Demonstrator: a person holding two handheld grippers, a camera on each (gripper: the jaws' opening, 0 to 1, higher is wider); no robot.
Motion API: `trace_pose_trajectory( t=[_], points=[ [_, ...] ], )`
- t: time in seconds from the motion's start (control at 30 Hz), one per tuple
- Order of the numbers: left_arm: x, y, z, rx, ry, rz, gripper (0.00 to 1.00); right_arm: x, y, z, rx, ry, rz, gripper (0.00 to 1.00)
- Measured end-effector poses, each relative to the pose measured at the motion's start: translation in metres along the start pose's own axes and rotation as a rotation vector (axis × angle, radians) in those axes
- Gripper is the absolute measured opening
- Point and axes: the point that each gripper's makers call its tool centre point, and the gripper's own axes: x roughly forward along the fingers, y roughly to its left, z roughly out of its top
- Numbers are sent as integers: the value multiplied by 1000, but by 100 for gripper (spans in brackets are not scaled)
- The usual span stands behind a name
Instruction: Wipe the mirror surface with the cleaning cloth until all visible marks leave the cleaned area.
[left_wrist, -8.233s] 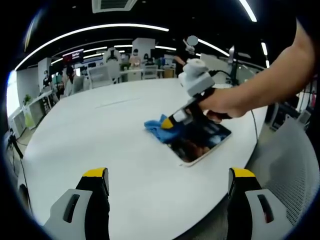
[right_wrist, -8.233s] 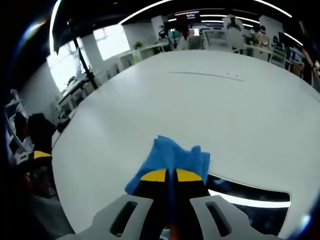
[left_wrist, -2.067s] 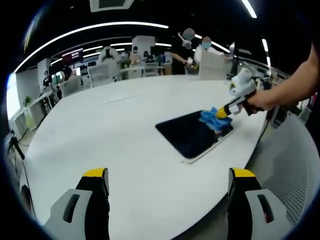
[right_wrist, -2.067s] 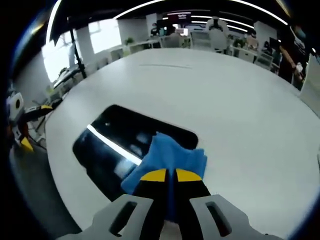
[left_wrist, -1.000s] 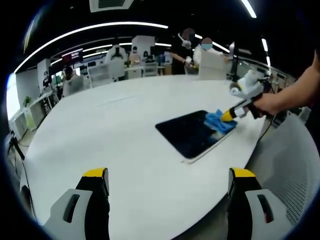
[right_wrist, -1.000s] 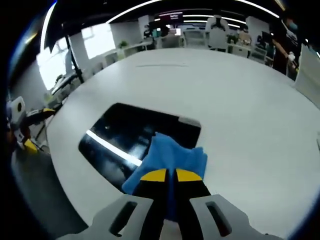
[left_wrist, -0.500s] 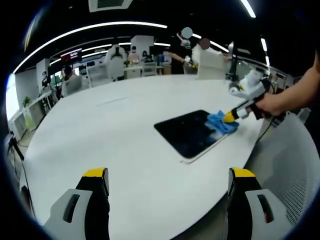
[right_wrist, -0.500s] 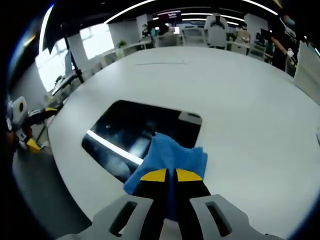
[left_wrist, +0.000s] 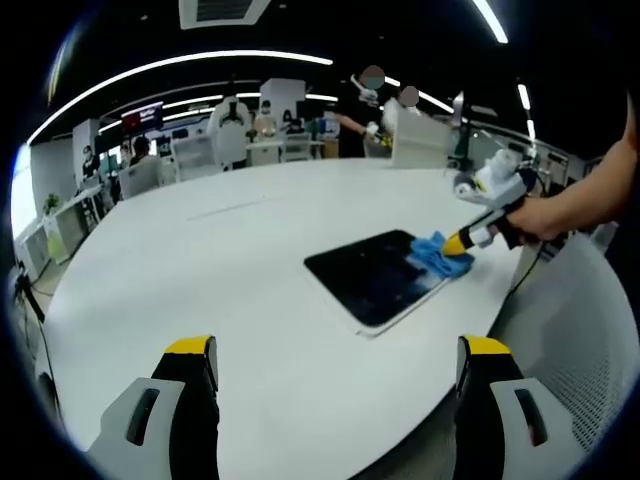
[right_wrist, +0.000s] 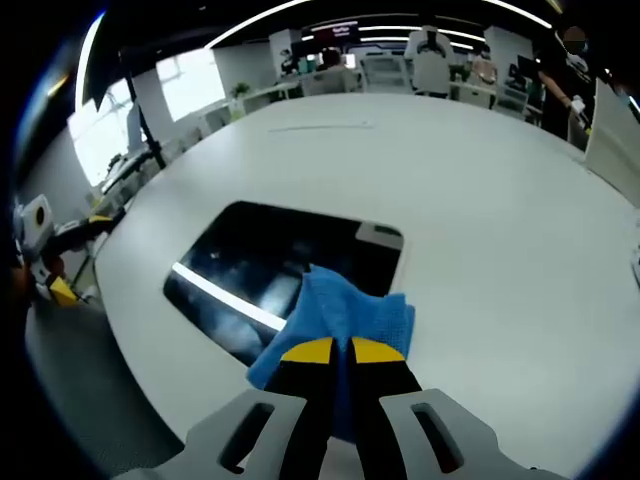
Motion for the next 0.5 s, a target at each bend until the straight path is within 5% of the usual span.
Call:
trace_pose_trajectory(
  t=[0.5],
  points=[
    [0, 0, -2, -2, 14, 5, 99, 0, 0, 0, 14, -4, -1, 0]
  ],
)
